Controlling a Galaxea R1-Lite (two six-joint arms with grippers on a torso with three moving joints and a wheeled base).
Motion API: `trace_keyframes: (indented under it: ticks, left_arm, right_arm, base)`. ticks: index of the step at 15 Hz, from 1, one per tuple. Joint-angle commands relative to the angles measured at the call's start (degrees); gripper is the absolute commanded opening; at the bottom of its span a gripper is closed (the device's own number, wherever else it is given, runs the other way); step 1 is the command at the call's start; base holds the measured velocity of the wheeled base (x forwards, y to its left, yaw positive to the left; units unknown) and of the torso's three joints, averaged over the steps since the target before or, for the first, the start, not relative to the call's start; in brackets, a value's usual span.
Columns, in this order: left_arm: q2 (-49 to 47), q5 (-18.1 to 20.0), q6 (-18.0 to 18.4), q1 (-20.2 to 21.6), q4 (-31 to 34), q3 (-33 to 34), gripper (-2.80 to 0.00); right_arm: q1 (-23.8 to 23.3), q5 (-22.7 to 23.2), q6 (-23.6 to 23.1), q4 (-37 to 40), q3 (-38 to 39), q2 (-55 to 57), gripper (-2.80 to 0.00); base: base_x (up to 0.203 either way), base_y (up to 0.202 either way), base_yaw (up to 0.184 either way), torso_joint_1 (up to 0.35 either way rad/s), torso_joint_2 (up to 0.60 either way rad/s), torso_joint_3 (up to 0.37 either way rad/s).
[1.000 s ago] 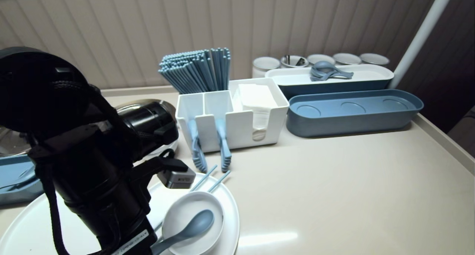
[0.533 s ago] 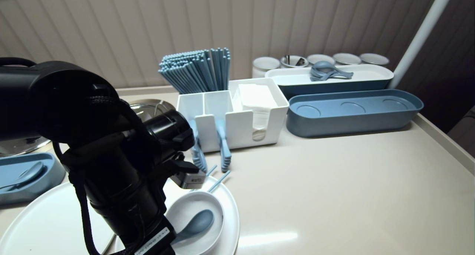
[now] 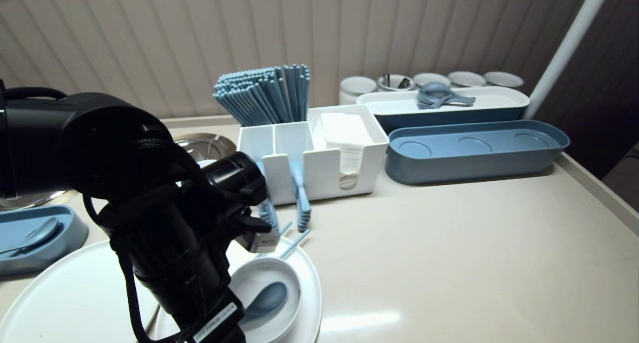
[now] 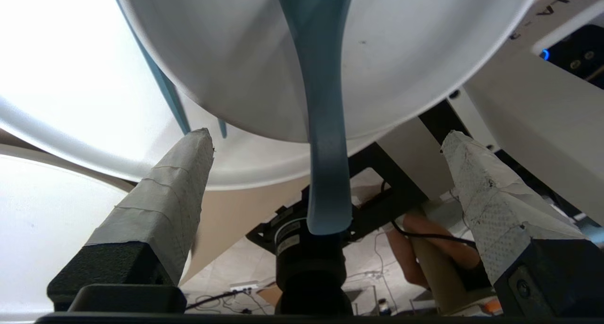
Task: Put the spoon back from the bowl
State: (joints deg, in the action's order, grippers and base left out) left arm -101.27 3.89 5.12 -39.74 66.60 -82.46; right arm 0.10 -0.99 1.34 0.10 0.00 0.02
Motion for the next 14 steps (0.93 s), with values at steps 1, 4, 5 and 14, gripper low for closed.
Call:
trace_keyframes:
  ticks: [1, 4, 5, 14]
  left_arm:
    - [-0.07, -0.78, -0.02, -0.07, -0.79, 1.13, 0.00]
    - [-0.16, -1.41, -0.02, -0.07, -2.06, 2.57, -2.80]
    - [-0.16, -1.68, -0.02, -0.07, -2.16, 2.58, -2.80]
    - [1.16, -1.61, 0.42, -0.07, -2.35, 2.83, -2.80]
  right_arm:
    - [-0.01, -0.05, -0.02, -0.01, 0.00, -0.02, -2.80]
    - [-0.01, 0.02, -0.02, -0.01, 0.00, -0.02, -2.80]
    - [-0.01, 0.02, -0.02, -0.01, 0.00, -0.02, -2.80]
    - [0.07, -0.07, -0.02, -0.01, 0.00, -0.02, -2.80]
  base:
    - [0.000, 0.000, 0.000, 0.000, 0.00, 0.000]
    - [0.000, 0.000, 0.000, 0.000, 0.00, 0.000]
    - [0.000, 0.000, 0.000, 0.000, 0.00, 0.000]
    - [0.000, 0.000, 0.000, 0.000, 0.00, 0.000]
